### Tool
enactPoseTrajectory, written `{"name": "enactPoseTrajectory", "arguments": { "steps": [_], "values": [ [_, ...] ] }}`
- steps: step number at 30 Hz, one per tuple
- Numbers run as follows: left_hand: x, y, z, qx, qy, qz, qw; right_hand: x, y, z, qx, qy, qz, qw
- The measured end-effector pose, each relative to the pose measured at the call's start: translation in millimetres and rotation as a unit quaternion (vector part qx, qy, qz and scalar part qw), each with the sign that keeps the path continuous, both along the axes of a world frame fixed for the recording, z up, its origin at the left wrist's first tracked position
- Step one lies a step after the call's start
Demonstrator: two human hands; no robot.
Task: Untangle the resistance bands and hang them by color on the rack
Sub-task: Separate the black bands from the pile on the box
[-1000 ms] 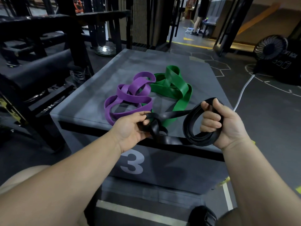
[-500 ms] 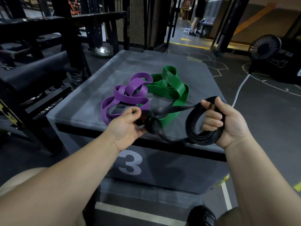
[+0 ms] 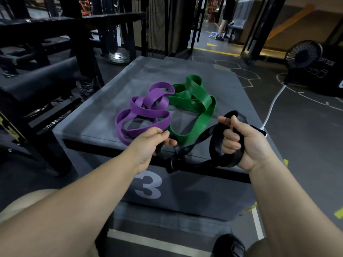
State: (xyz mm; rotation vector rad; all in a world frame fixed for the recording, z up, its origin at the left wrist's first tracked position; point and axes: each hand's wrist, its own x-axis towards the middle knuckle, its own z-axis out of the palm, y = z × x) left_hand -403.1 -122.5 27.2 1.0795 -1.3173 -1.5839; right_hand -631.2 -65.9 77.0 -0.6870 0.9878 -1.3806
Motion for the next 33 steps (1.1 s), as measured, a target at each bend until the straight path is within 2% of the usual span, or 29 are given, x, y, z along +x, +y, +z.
{"name": "enactPoseTrajectory", "arguments": {
  "steps": [8, 11, 17, 24, 27, 31, 33],
  "values": [
    [2.2, -1.6, -0.7, -0.012, -0.09, 0.016, 0.996, -8.8, 0.7, 2.1, 0.0, 0.007, -0.048, 0.999],
    [9.5, -7.3, -2.6, -0.007, -0.129, 0.06, 0.99, -19.4, 1.3, 7.2, -0.012, -0.032, -0.097, 0.995],
    [19.8, -8.1, -4.0, -0.048, -0.256, 0.008, 0.966, -26.8, 6.6, 11.3, -0.029, -0.043, -0.138, 0.989],
    [15.7, -2.2, 5.9, -0.042, -0.219, 0.024, 0.975, -24.4, 6.0, 10.8, -0.027, -0.024, -0.137, 0.99],
    [16.6, -3.7, 8.5, -0.083, -0.206, 0.023, 0.975, -27.1, 6.0, 10.1, -0.031, -0.021, -0.142, 0.989],
    [20.5, -4.1, 12.5, -0.085, -0.126, -0.065, 0.986, -28.8, 5.1, 9.0, -0.031, -0.019, -0.145, 0.989],
    [21.0, -0.9, 14.9, -0.087, -0.137, -0.124, 0.979, -29.9, 4.7, 8.3, -0.03, -0.016, -0.148, 0.988]
  ]
}}
